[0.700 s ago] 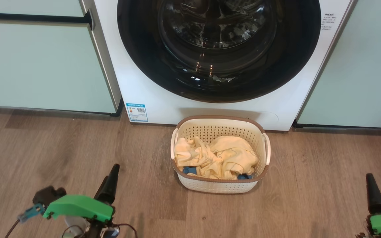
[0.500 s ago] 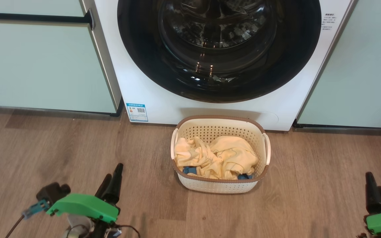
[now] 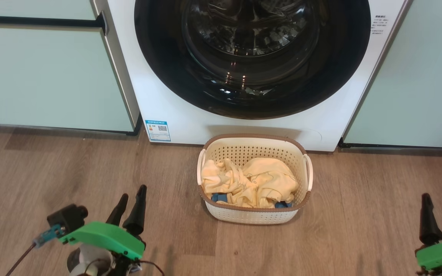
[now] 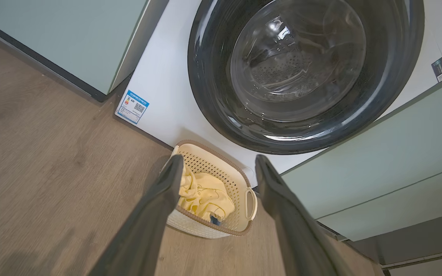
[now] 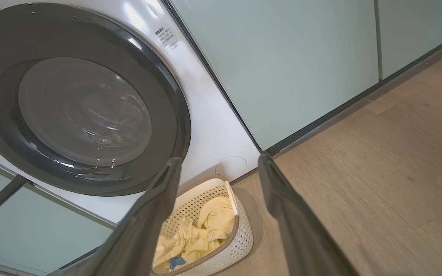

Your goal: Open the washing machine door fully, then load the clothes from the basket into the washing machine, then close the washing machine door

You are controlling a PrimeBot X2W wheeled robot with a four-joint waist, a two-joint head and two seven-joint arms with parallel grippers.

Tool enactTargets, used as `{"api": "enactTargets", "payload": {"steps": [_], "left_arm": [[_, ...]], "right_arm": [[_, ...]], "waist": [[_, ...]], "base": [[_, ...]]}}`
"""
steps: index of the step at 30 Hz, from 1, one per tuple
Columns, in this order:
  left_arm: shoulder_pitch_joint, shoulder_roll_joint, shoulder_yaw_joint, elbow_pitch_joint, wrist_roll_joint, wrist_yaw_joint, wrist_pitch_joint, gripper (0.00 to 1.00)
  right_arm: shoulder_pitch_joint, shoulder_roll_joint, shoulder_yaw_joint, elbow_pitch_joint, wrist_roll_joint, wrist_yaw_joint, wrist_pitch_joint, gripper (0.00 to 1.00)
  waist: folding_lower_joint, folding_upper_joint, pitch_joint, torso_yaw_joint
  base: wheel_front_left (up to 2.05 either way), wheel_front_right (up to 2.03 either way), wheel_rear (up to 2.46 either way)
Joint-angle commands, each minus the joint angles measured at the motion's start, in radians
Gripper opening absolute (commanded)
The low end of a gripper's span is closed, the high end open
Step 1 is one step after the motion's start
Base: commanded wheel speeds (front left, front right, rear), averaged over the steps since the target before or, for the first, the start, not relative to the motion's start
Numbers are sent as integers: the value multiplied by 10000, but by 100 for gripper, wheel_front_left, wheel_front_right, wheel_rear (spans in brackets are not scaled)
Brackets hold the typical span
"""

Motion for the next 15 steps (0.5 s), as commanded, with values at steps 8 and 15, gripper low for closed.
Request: {"api": "enactTargets", "payload": {"steps": [8,15], "left_arm": [[-654,206,83,-495,1334,59,-348,100],[-734,190,23,-525,2154,33,-554,100]], "right_arm": [[-558,-175,310,-761,-1481,-18,-147,100],[-572,-291,317,-740,-2467,-20,-210,100]], "waist": [[0,-1,17,-25],[0,-1,35,-22]], "base": [[0,0,0],[0,0,0]]}}
